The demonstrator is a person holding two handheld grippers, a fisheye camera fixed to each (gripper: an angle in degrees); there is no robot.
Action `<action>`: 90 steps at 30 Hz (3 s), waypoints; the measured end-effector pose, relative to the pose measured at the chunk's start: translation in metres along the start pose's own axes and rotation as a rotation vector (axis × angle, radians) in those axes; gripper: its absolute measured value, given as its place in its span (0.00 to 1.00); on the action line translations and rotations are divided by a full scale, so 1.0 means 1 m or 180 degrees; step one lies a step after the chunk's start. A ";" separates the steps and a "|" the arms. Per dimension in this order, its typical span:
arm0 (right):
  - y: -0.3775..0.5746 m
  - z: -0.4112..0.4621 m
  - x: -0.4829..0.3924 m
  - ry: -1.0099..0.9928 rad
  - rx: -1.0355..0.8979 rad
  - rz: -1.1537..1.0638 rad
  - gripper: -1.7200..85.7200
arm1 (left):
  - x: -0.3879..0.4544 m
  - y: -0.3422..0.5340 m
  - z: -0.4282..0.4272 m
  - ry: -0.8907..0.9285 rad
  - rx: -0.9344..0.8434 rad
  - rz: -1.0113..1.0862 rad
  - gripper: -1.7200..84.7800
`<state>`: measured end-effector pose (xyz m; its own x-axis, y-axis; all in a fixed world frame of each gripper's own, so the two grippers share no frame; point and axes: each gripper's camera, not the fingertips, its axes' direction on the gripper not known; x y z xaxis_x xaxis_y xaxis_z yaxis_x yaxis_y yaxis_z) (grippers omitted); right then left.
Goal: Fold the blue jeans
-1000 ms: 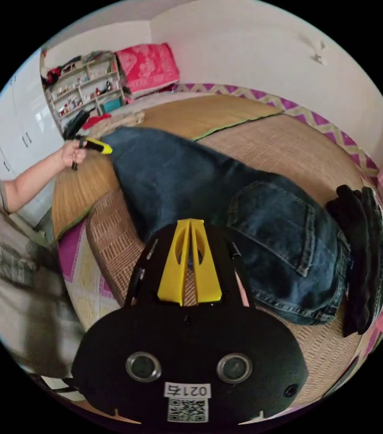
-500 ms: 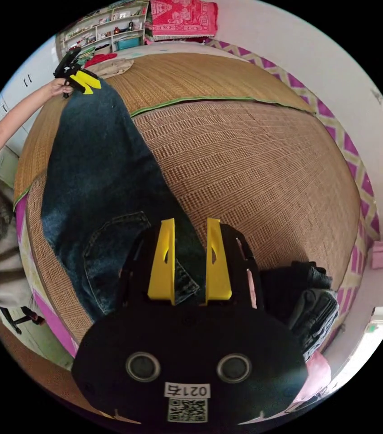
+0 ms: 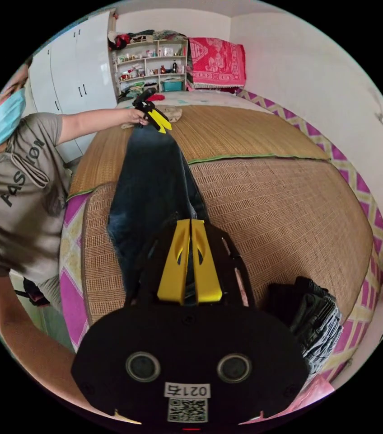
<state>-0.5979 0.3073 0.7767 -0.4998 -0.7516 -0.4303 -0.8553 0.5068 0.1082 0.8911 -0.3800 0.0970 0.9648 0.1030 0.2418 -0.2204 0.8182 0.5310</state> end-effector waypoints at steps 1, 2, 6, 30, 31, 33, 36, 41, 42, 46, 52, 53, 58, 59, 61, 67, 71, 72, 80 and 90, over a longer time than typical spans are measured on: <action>0.006 -0.014 -0.010 -0.0012 0.0117 -0.0051 0.01 | 0.001 -0.003 -0.001 -0.0026 0.0023 0.0063 0.14; 0.011 -0.027 -0.019 -0.0004 0.0211 -0.0092 0.01 | 0.001 -0.005 -0.001 -0.0019 0.0023 0.0103 0.14; 0.022 -0.054 -0.045 0.0057 0.0316 -0.0212 0.01 | -0.006 -0.016 0.008 0.0183 -0.0213 0.0261 0.14; 0.245 0.039 -0.337 -0.0226 0.0183 0.0910 0.01 | 0.246 0.348 -0.123 0.1084 0.1160 -0.0943 0.02; 0.257 0.059 -0.339 -0.0255 0.0146 0.1118 0.01 | 0.237 0.361 -0.122 0.1269 0.1321 -0.1119 0.02; 0.266 0.057 -0.342 -0.0317 0.0338 0.1275 0.01 | 0.229 0.369 -0.124 0.1406 0.1350 -0.1196 0.02; 0.268 0.009 -0.351 -0.0298 0.0793 0.1197 0.01 | 0.229 0.382 -0.154 0.1133 0.1559 -0.1223 0.01; 0.291 -0.048 -0.324 0.0337 0.1434 0.1706 0.01 | 0.217 0.406 -0.205 0.0294 0.1891 -0.1576 0.01; 0.289 -0.045 -0.319 0.0475 0.1365 0.1774 0.01 | 0.212 0.399 -0.204 0.0008 0.1702 -0.1643 0.02; 0.281 0.007 -0.267 0.0754 0.0806 0.2086 0.01 | 0.164 0.368 -0.163 -0.0259 0.0758 -0.1969 0.01; 0.268 0.063 -0.251 0.0751 0.0203 0.2331 0.01 | 0.099 0.361 -0.164 -0.0064 0.0766 -0.2310 0.01; 0.259 0.068 -0.259 0.0862 0.0155 0.2281 0.01 | 0.094 0.358 -0.163 -0.0046 0.0727 -0.2303 0.01; 0.238 0.083 -0.279 0.1063 0.0057 0.2192 0.01 | 0.070 0.370 -0.165 0.0282 0.0717 -0.2479 0.01; 0.238 0.084 -0.279 0.1014 0.0080 0.2223 0.01 | 0.071 0.373 -0.167 0.0270 0.0736 -0.2511 0.01; 0.240 0.085 -0.278 0.0900 0.0137 0.2308 0.01 | 0.081 0.388 -0.176 0.0131 0.0851 -0.2603 0.01; 0.249 0.090 -0.278 0.0587 0.0290 0.2504 0.01 | 0.146 0.445 -0.212 0.0419 0.1950 -0.2472 0.01; 0.261 0.069 -0.305 0.0535 0.0849 0.2828 0.02 | 0.200 0.476 -0.224 0.0250 0.2195 -0.2562 0.03; 0.262 0.063 -0.316 0.0600 0.0980 0.2839 0.02 | 0.215 0.485 -0.226 0.0172 0.2190 -0.2650 0.05; 0.301 0.050 -0.421 0.0933 0.1572 0.3782 0.10 | 0.233 0.527 -0.203 0.0527 0.2485 -0.3520 0.15; 0.369 0.051 -0.486 0.0537 0.2145 0.4775 0.12 | 0.222 0.531 -0.175 0.0720 0.2301 -0.4435 0.12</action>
<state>-0.6636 0.8809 0.9798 -0.8199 0.5338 -0.2068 0.5595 0.8238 -0.0917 1.0130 0.1758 0.2903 0.4468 -0.3338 -0.8300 0.8629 -0.0839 0.4983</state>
